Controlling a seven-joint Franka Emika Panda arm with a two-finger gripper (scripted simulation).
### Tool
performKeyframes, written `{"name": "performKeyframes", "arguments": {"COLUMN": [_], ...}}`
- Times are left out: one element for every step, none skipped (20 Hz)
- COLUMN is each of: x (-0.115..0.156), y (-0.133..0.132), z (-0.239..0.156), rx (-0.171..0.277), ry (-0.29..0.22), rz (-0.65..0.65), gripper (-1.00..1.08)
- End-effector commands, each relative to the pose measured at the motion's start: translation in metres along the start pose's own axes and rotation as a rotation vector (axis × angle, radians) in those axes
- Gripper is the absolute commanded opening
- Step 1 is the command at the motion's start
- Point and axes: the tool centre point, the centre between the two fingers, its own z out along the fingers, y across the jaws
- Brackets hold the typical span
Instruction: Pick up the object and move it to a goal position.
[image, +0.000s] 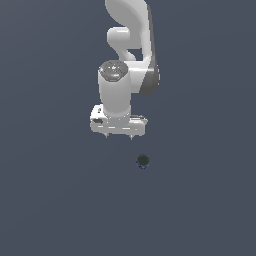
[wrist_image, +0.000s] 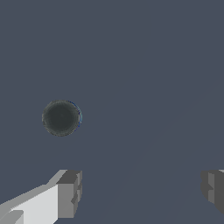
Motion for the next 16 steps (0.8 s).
{"name": "performKeyframes", "arguments": {"x": [0.0, 0.0, 0.0, 0.0, 0.0001, 0.0001, 0.0002, 0.0003, 0.0003, 0.0004, 0.0004, 0.0005, 0.0004, 0.0004, 0.0003, 0.0002], "y": [0.0, -0.0001, -0.0004, -0.0009, -0.0015, -0.0024, -0.0035, -0.0043, -0.0051, -0.0056, -0.0059, -0.0058, -0.0059, -0.0057, -0.0054, -0.0051], "z": [0.0, 0.0001, 0.0003, 0.0007, 0.0013, 0.002, 0.0029, 0.0036, 0.0042, 0.0046, 0.0049, 0.005, 0.0049, 0.0047, 0.0044, 0.0044], "rx": [0.0, 0.0, -0.002, -0.004, -0.006, -0.01, -0.014, -0.018, -0.02, -0.022, -0.023, -0.023, -0.023, -0.022, -0.022, -0.022], "ry": [0.0, 0.0, -0.001, -0.001, -0.003, -0.004, -0.006, -0.007, -0.009, -0.009, -0.01, -0.01, -0.01, -0.01, -0.009, -0.009], "rz": [0.0, -0.001, -0.005, -0.011, -0.019, -0.03, -0.043, -0.053, -0.061, -0.066, -0.069, -0.069, -0.067, -0.067, -0.068, -0.068], "gripper": [1.0, 1.0, 1.0, 1.0, 1.0, 1.0, 1.0, 1.0, 1.0, 1.0, 1.0, 1.0, 1.0, 1.0, 1.0, 1.0]}}
